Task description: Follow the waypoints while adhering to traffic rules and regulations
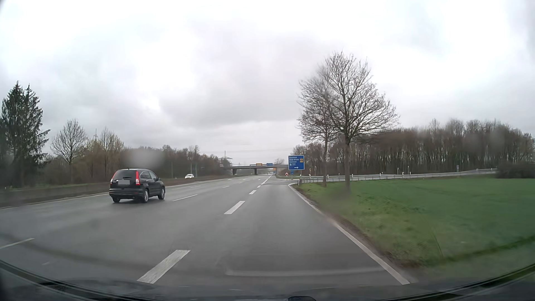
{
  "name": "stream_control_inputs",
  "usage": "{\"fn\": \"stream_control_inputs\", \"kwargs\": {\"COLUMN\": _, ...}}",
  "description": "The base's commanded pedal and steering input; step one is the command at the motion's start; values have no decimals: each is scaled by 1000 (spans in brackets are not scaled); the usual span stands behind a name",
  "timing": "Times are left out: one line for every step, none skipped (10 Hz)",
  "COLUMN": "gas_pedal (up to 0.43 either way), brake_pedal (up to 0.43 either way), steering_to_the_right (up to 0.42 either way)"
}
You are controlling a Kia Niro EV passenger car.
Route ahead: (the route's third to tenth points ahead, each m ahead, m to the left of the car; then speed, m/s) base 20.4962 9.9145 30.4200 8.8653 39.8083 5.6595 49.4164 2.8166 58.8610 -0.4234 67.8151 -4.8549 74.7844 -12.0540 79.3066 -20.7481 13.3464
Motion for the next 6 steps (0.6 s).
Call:
{"fn": "stream_control_inputs", "kwargs": {"gas_pedal": 0, "brake_pedal": 0, "steering_to_the_right": -5}}
{"fn": "stream_control_inputs", "kwargs": {"gas_pedal": 0, "brake_pedal": 0, "steering_to_the_right": -5}}
{"fn": "stream_control_inputs", "kwargs": {"gas_pedal": 0, "brake_pedal": 0, "steering_to_the_right": -5}}
{"fn": "stream_control_inputs", "kwargs": {"gas_pedal": 0, "brake_pedal": 0, "steering_to_the_right": -5}}
{"fn": "stream_control_inputs", "kwargs": {"gas_pedal": 0, "brake_pedal": 0, "steering_to_the_right": -5}}
{"fn": "stream_control_inputs", "kwargs": {"gas_pedal": 0, "brake_pedal": 0, "steering_to_the_right": -5}}
